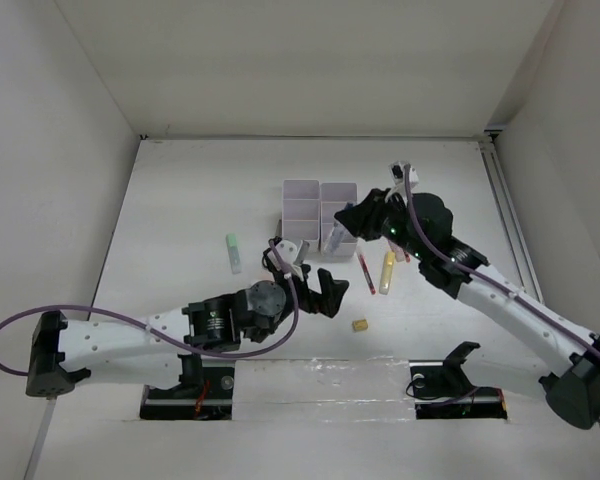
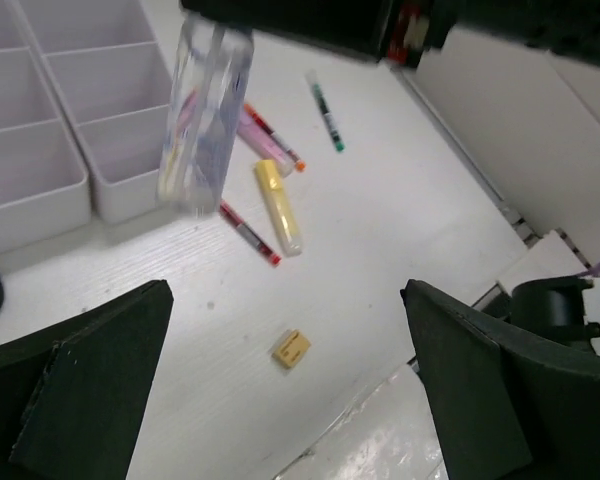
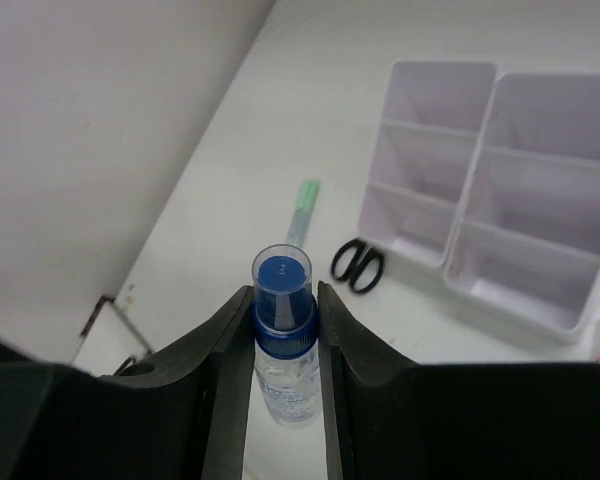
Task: Sort the stationery into containers
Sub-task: Place the stationery in the storage box.
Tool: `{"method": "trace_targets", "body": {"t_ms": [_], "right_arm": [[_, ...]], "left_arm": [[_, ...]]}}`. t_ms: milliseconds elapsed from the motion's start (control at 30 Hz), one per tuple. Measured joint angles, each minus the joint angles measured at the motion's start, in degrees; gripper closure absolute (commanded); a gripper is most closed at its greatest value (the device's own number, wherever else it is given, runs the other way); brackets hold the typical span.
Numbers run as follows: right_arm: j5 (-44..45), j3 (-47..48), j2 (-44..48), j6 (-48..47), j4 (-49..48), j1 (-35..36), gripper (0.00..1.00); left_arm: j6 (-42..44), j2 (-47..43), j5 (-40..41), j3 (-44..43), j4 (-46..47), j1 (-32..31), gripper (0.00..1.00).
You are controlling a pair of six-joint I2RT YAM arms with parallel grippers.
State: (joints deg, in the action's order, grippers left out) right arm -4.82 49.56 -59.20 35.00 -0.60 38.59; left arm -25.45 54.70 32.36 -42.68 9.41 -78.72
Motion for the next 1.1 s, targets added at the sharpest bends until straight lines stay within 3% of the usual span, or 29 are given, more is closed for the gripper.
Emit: {"method": "trace_targets", "body": {"t_ms": [267, 533, 733, 1100], "right_arm": [[7.65, 9.66, -17.03, -10.01, -8.72, -4.72, 1.0], [6.45, 12.74, -27.34, -17.86, -17.16, -9.66, 1.0], [4.17, 15.67, -32.48, -19.85, -20.87, -12.9, 1.0], [0.28, 16.74, -37.22, -20.9, -25.18, -13.44, 1.0]], "left_arm": [[-13.33, -9.53, 10.78, -0.04, -18.58, 0.04, 0.0], [-22.12, -19.67, 15.39, 0.15, -32.87, 0.07, 0.0], [-23.91, -25.29, 15.98, 3.58, -34.95, 0.09, 0.0], [-24.72, -22.69, 15.93, 3.87, -35.95, 0.09, 0.0]]}}
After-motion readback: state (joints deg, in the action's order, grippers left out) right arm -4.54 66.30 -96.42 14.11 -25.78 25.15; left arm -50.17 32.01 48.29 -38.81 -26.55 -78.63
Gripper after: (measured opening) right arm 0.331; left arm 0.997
